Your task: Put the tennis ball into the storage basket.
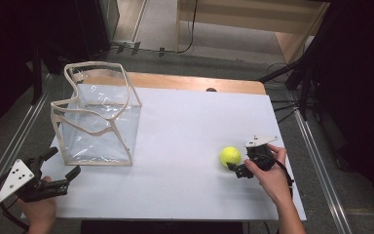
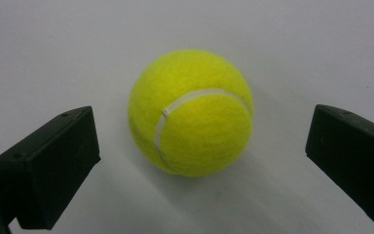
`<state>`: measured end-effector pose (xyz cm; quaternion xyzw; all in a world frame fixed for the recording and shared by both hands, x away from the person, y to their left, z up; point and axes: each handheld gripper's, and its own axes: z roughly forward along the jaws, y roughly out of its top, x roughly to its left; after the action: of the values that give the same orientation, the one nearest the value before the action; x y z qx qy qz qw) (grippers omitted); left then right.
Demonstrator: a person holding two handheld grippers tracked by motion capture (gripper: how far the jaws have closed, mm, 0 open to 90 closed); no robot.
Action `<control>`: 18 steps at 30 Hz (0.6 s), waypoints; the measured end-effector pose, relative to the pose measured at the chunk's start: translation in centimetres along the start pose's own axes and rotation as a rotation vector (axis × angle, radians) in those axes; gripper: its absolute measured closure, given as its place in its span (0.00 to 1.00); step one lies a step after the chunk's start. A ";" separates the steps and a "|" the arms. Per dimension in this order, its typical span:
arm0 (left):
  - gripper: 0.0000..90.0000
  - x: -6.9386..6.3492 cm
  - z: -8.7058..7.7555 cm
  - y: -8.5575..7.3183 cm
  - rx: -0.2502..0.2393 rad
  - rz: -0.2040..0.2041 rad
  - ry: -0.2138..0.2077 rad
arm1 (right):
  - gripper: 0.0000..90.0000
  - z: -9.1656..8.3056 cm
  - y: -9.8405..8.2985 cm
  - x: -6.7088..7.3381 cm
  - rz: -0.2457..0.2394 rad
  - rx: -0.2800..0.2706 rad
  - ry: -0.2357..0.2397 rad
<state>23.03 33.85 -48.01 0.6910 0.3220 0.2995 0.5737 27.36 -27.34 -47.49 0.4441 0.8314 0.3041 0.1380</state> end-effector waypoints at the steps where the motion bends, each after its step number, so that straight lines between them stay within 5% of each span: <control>1: 0.06 0.0 0.0 0.0 0.000 0.000 0.001 | 0.00 0.2 0.1 -0.1 -0.020 0.003 0.013; 18: 0.06 0.0 0.0 0.0 -0.003 -0.002 0.000 | 0.01 1.9 1.0 0.3 -0.044 0.082 0.015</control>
<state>23.04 33.86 -48.02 0.6899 0.3225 0.2992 0.5749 28.77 -25.96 -48.35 0.4287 0.8538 0.2699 0.1200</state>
